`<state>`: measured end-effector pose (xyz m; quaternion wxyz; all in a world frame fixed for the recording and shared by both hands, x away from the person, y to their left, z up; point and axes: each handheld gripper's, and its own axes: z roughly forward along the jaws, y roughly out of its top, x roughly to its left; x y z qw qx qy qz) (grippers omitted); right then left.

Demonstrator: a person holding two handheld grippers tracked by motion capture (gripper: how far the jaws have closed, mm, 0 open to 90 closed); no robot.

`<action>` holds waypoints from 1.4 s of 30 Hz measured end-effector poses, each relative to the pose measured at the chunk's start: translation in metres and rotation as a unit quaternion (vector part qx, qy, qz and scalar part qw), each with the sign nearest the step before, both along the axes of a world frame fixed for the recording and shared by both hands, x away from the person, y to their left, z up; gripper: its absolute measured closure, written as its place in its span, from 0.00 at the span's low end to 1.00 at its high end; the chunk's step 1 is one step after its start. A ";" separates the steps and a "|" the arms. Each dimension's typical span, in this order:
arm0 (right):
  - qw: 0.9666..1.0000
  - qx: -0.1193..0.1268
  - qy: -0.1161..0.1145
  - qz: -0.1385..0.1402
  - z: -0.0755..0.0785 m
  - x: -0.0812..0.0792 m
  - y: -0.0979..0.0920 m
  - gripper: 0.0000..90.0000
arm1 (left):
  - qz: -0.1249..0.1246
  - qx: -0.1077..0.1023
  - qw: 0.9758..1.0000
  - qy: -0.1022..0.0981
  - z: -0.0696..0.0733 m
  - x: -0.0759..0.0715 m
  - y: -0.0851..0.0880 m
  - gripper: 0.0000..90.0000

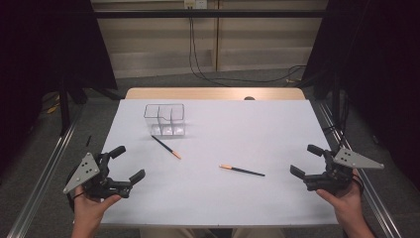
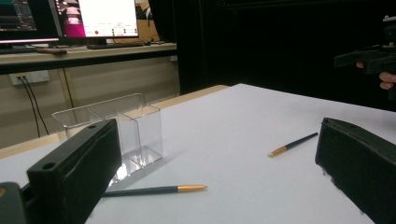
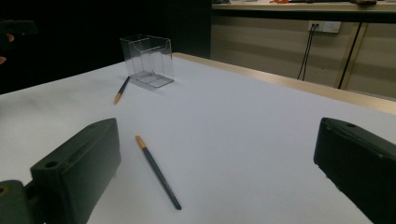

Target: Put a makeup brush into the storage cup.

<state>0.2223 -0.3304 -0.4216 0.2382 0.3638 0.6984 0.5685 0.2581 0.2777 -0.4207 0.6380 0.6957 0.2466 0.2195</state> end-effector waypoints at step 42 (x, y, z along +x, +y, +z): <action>1.000 -0.003 0.007 0.010 -0.003 -0.001 0.002 0.00 | -0.020 0.005 1.000 -0.010 0.014 0.047 -0.038 0.00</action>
